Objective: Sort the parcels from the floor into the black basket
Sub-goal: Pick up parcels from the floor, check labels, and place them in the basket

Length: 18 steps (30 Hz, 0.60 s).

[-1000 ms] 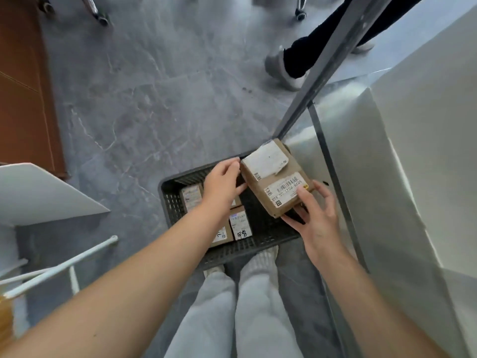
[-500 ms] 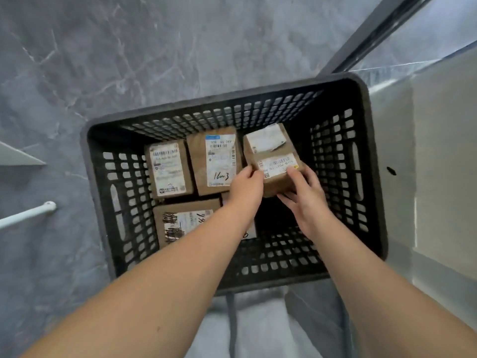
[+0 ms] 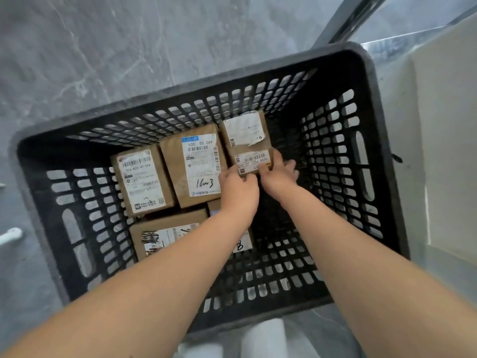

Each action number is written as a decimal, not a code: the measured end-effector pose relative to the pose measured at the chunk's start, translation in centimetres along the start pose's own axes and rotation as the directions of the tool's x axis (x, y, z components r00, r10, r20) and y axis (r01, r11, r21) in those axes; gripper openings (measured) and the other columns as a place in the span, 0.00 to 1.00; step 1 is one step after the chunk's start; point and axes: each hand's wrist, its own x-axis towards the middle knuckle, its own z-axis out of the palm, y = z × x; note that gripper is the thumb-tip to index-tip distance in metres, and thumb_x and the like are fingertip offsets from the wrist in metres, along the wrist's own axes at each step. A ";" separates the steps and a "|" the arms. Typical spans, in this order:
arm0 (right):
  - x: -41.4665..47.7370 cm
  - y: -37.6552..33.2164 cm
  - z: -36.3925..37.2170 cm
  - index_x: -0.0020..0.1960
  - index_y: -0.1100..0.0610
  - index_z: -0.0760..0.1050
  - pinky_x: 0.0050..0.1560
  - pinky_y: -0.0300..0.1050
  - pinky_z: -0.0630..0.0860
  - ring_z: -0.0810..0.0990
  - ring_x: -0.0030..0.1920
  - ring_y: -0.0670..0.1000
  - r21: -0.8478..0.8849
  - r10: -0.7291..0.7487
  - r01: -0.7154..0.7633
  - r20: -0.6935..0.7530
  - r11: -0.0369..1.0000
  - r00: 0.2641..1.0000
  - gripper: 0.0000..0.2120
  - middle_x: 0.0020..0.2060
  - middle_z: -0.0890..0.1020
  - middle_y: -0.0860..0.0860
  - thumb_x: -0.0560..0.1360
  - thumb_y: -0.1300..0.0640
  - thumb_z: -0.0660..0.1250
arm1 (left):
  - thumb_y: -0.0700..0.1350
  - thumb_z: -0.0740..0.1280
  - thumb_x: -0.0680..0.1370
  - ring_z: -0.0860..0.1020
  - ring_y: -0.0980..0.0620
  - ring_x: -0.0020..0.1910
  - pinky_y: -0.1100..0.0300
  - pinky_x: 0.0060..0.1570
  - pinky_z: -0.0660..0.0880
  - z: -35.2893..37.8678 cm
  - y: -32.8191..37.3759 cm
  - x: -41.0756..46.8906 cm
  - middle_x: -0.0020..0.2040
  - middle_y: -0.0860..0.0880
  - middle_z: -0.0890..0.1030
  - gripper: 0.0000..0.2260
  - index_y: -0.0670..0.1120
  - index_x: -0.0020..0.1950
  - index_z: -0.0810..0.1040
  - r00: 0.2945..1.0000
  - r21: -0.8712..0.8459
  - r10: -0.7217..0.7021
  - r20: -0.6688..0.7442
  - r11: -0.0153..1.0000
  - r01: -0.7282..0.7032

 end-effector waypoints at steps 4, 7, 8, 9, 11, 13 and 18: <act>-1.1 -1.4 -1.6 0.80 0.54 0.43 0.70 0.57 0.62 0.55 0.73 0.60 -0.350 -0.103 0.088 -0.025 0.933 0.994 0.36 0.75 0.54 0.57 0.81 0.42 0.55 | 0.44 0.58 0.82 0.68 0.47 0.72 0.53 0.72 0.64 -0.9 1.2 -0.5 0.74 0.47 0.68 0.21 0.46 0.75 0.67 0.999 0.035 -0.036 -0.016 0.999 0.036; -4.4 -4.0 -2.7 0.80 0.58 0.41 0.70 0.56 0.62 0.56 0.73 0.60 -0.309 -0.261 0.232 -0.057 0.922 0.964 0.37 0.75 0.56 0.59 0.81 0.47 0.58 | 0.43 0.56 0.83 0.65 0.47 0.74 0.55 0.72 0.62 -2.6 2.9 -2.3 0.76 0.46 0.66 0.22 0.44 0.77 0.63 0.999 0.106 -0.016 -0.029 0.994 0.019; -6.0 -4.9 -3.1 0.80 0.59 0.42 0.69 0.56 0.63 0.58 0.72 0.60 -0.292 -0.315 0.283 -0.067 0.914 0.947 0.36 0.74 0.57 0.59 0.81 0.50 0.59 | 0.43 0.55 0.83 0.65 0.47 0.74 0.54 0.73 0.62 -3.3 3.7 -3.4 0.76 0.45 0.66 0.22 0.43 0.77 0.63 1.000 0.139 0.004 -0.024 0.990 -0.001; -7.8 -5.8 -3.5 0.80 0.58 0.43 0.69 0.55 0.64 0.59 0.71 0.59 -0.286 -0.350 0.318 -0.071 0.904 0.934 0.36 0.73 0.58 0.59 0.80 0.52 0.59 | 0.43 0.54 0.83 0.65 0.46 0.74 0.52 0.73 0.62 -4.0 4.6 -4.5 0.76 0.45 0.66 0.21 0.43 0.77 0.64 0.999 0.160 0.028 -0.022 0.987 -0.024; -11.7 -7.5 -4.7 0.80 0.56 0.43 0.70 0.55 0.64 0.58 0.72 0.58 -0.273 -0.368 0.344 -0.042 0.898 0.929 0.36 0.74 0.58 0.58 0.80 0.53 0.60 | 0.44 0.52 0.84 0.64 0.47 0.74 0.50 0.74 0.62 -5.9 7.0 -7.2 0.76 0.45 0.65 0.20 0.44 0.77 0.64 0.997 0.185 0.069 -0.026 0.981 -0.063; -16.1 -9.3 -6.7 0.80 0.55 0.41 0.74 0.55 0.61 0.54 0.76 0.57 -0.239 -0.390 0.378 -0.004 0.895 0.921 0.39 0.76 0.55 0.56 0.79 0.55 0.63 | 0.45 0.52 0.85 0.63 0.49 0.75 0.53 0.75 0.59 -8.1 10.1 -10.2 0.77 0.46 0.64 0.20 0.44 0.77 0.63 0.990 0.218 0.137 -0.041 0.968 -0.125; -28.1 -15.8 -15.0 0.81 0.57 0.43 0.78 0.50 0.49 0.46 0.79 0.53 -0.135 -0.507 0.491 -0.135 0.860 0.851 0.32 0.79 0.50 0.54 0.83 0.53 0.56 | 0.46 0.51 0.85 0.61 0.53 0.76 0.66 0.68 0.55 -14.2 20.4 -19.3 0.77 0.48 0.63 0.20 0.45 0.77 0.64 0.920 0.231 0.390 -0.045 0.900 -0.371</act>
